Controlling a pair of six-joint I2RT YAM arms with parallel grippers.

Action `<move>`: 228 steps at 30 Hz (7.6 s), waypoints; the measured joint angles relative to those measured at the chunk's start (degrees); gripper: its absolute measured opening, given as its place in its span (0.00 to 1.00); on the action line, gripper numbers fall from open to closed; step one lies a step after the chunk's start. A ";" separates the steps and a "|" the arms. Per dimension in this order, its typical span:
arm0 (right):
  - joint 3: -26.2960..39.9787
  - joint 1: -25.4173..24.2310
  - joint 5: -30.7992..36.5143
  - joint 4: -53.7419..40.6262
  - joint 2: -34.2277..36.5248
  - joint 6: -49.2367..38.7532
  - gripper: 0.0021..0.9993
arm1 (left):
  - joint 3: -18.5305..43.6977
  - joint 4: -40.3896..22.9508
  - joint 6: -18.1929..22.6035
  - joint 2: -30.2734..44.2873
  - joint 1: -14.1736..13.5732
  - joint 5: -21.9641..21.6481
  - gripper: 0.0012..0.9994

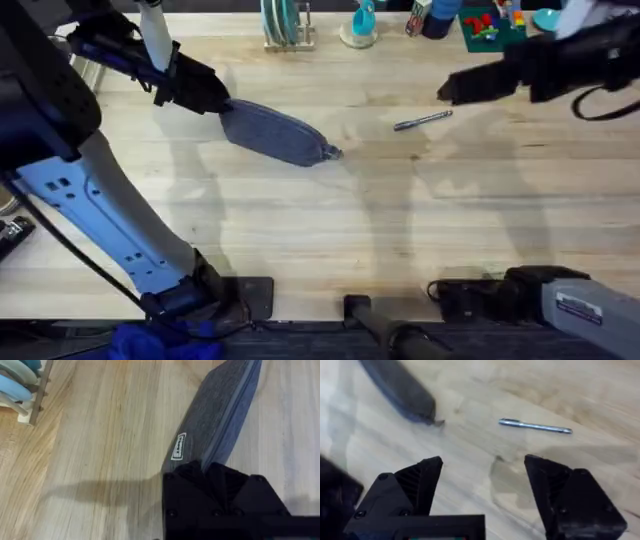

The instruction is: Unzip the bag, pick up the pens from the table one at a time and place them inside, then zip the bag closed.

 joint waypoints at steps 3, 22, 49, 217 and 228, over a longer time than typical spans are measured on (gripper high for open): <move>0.00 1.72 -1.20 -0.62 2.54 -3.86 1.00 | 0.00 0.00 -0.01 0.02 0.00 0.00 0.04; 0.00 19.78 12.93 -1.52 6.29 -4.56 1.00 | 0.00 0.00 -0.01 0.02 0.00 0.01 0.04; -11.69 23.91 14.34 16.27 6.29 1.35 1.00 | 0.00 0.00 0.01 0.01 0.00 0.02 0.04; -24.68 31.25 -0.15 51.48 11.98 -0.69 0.03 | 0.00 0.02 0.01 0.00 0.00 0.02 0.04; -24.54 32.25 -0.11 51.55 11.21 1.16 0.03 | 0.00 0.02 -0.01 0.02 0.00 0.02 0.04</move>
